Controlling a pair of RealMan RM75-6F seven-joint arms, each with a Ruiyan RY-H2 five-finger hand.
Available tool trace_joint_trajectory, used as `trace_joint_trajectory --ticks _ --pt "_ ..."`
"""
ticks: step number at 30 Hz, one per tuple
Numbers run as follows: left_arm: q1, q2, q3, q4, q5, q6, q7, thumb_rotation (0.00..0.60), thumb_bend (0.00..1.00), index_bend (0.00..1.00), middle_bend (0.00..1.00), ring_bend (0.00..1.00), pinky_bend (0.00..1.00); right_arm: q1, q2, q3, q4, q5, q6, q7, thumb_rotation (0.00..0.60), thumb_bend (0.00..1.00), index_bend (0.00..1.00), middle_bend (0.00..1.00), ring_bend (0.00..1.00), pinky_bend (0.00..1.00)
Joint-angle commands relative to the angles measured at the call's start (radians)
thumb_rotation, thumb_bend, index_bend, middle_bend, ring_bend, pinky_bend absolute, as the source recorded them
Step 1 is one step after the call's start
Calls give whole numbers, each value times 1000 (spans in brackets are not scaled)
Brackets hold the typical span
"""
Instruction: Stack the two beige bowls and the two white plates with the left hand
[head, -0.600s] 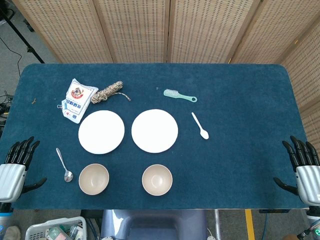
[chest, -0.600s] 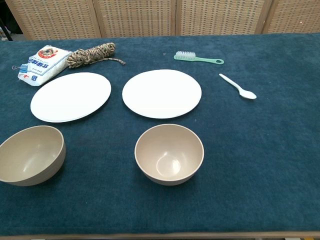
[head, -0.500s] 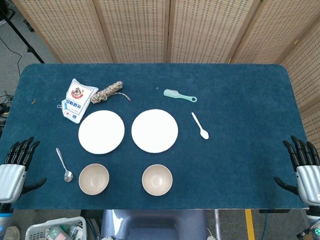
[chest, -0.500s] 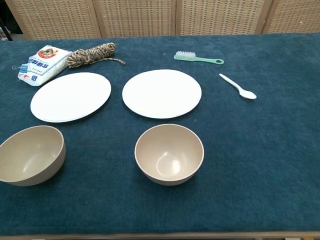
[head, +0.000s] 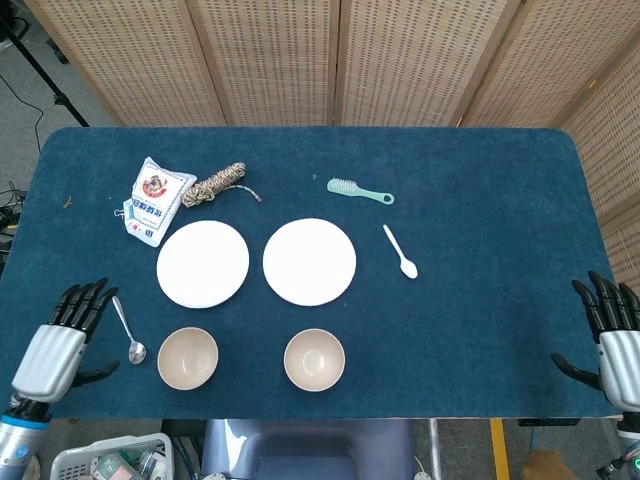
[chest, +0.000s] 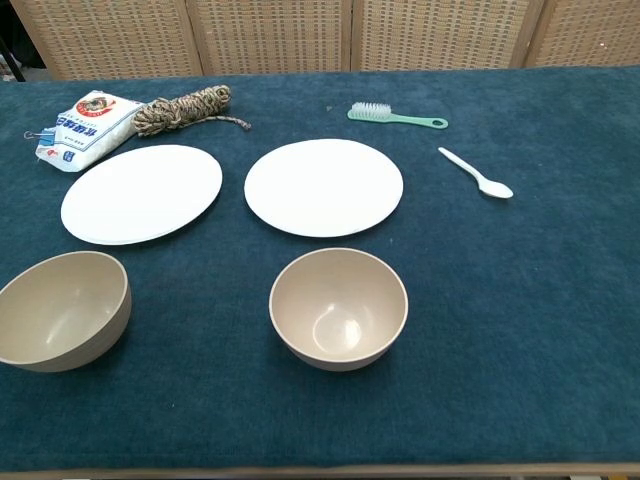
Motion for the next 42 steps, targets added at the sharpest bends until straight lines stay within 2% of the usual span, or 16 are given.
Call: trace_joint_trajectory --ticks 1,5,9,16,25,34,40,42 --pt "-96 -4 -4 -41 63 -117 26 600 45 33 0 0 0 2 -1 -1 -1 1 -5 -4 600 0 14 0 0 0" --pt "-213 -28 -29 -86 86 -276 68 600 63 65 0 0 0 5 -7 -2 1 5 -15 -21 600 0 15 0 0 0" --pt "-321 -81 -67 -130 60 -426 111 600 76 126 0 0 0 9 -14 -1 2 13 -26 -38 600 0 15 0 0 0" --pt "-439 -224 -128 -144 -45 -586 236 600 76 162 0 0 0 17 -21 4 10 37 -48 -46 600 0 15 0 0 0" --pt "-508 -389 -149 -87 -171 -650 401 600 84 221 0 0 0 19 -16 6 16 47 -56 -26 600 0 15 0 0 0" --pt "-505 -430 -116 -47 -233 -616 463 600 85 240 0 0 0 16 -6 8 12 45 -49 -1 600 0 15 0 0 0" --pt "-518 -472 -105 -2 -252 -616 462 600 103 355 0 0 0 18 -7 6 12 43 -55 -2 600 0 15 0 0 0" --pt "-523 -494 -103 18 -262 -616 468 600 133 433 0 0 0 19 -8 6 12 45 -57 -2 600 0 14 0 0 0"
